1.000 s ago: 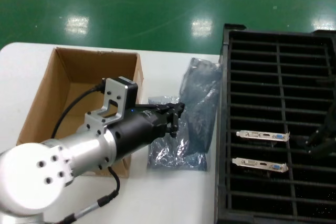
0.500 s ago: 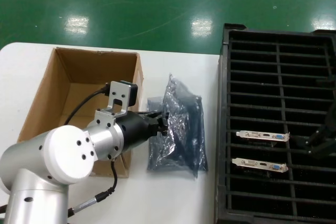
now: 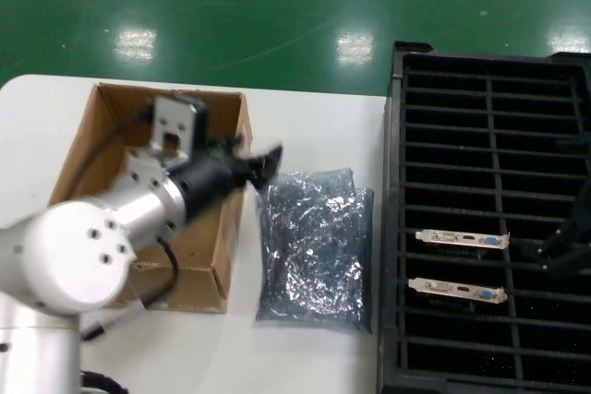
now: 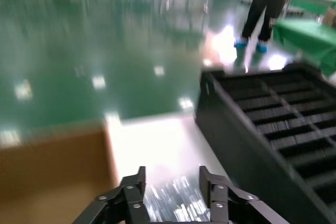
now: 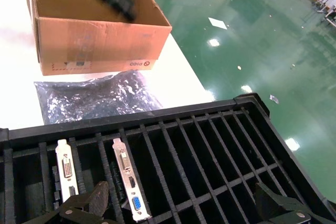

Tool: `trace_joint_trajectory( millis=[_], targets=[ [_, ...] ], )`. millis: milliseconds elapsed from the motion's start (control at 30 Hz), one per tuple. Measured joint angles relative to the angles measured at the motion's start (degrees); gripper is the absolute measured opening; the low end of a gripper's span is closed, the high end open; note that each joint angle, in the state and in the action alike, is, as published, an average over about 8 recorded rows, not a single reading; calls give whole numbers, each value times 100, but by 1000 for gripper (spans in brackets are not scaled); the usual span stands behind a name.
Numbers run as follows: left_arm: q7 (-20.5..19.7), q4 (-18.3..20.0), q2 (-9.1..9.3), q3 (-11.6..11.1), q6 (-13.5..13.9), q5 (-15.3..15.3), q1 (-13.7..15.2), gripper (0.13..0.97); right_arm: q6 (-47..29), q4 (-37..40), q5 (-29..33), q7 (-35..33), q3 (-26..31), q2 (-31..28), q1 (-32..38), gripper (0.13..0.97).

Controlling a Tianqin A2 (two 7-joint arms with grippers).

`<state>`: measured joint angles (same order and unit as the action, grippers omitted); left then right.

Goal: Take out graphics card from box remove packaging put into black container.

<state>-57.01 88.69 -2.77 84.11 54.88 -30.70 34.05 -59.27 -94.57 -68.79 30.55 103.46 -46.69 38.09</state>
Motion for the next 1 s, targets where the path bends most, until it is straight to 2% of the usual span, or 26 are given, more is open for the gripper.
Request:
trace_joint_trajectory(
  millis=[133,233,267,400,500,633,833,1000],
  targets=[
    [567,711,-252,60,-350,-246,-75,380,0,0,0,0,0,0,0,966],
    [1188,1292,-539,194,-827,-348,-184,443,0,0,0,0,0,0,0,966],
    [1412,1471,-655,258,-1024,-332,-233,443,0,0,0,0,0,0,0,966],
    [2375,2053,-1129,530,-1862,-89,-492,552,0,0,0,0,0,0,0,966],
    [2887,2263,-1346,654,-2277,56,-659,634,32,1,-18,-15,-6,16,-21,966],
    [3107,2276,-1396,676,-2455,-62,-772,703,165,8,-95,-82,-32,82,-106,966],
    [3197,2123,-1391,684,-2625,-554,-919,829,542,26,-314,-278,-108,270,-348,966],
    [3373,1995,-1394,690,-2825,-1022,-1092,880,918,45,-532,-473,-183,458,-590,966]
  ],
)
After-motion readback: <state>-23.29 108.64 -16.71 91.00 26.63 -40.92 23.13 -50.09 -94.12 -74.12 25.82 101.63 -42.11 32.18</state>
